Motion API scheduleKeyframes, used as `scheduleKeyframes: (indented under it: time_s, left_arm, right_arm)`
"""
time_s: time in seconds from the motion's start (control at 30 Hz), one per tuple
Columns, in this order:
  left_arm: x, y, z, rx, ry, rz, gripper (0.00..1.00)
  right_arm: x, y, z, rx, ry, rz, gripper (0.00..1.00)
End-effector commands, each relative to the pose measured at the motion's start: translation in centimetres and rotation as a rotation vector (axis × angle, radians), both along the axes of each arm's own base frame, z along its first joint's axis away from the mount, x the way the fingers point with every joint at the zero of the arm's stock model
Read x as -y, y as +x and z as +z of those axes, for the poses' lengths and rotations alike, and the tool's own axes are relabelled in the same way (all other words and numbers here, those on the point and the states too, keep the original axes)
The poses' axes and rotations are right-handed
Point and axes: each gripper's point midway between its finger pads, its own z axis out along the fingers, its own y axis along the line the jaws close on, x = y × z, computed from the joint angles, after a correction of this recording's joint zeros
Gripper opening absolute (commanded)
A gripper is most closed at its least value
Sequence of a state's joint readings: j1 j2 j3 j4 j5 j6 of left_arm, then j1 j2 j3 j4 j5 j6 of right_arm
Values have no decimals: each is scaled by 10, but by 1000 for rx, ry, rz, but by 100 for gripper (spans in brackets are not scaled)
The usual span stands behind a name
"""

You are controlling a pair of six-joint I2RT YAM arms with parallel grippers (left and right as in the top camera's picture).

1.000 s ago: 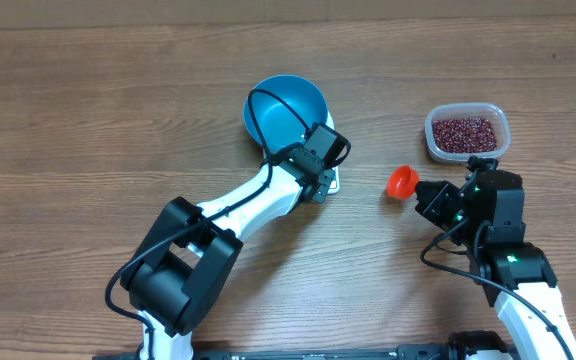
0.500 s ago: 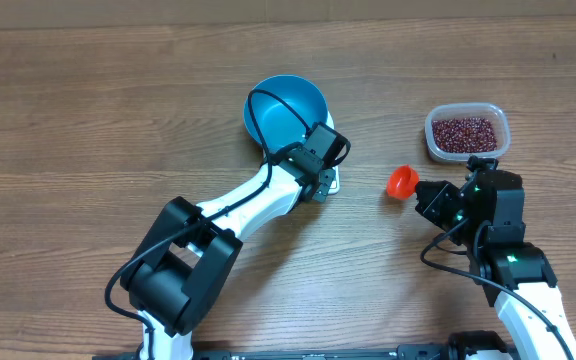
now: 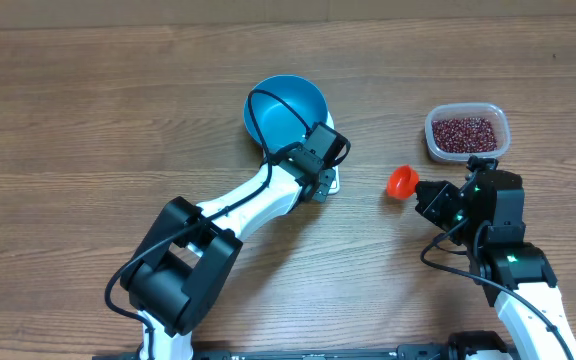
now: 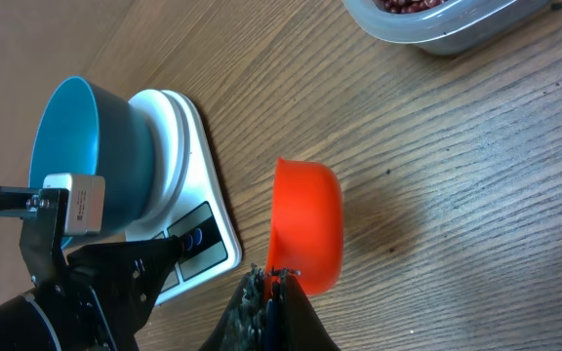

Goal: Scoop item into bowl and weigh 150g on scale

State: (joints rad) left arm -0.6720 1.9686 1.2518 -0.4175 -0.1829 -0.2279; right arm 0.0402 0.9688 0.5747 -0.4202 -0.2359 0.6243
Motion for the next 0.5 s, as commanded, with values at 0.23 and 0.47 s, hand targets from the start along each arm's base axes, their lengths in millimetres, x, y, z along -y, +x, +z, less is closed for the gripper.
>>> scheduleKeyframes:
  time_s: [0.23,0.47]
  left_arm:
    - [-3,-10,-36,-80,37,-26,4]
    - [-5,-12,-35,-91,45,-26,4]
  right_arm:
    - [0,6,13,34,-6,1,4]
    - [0,6,13,35,-7,1,4]
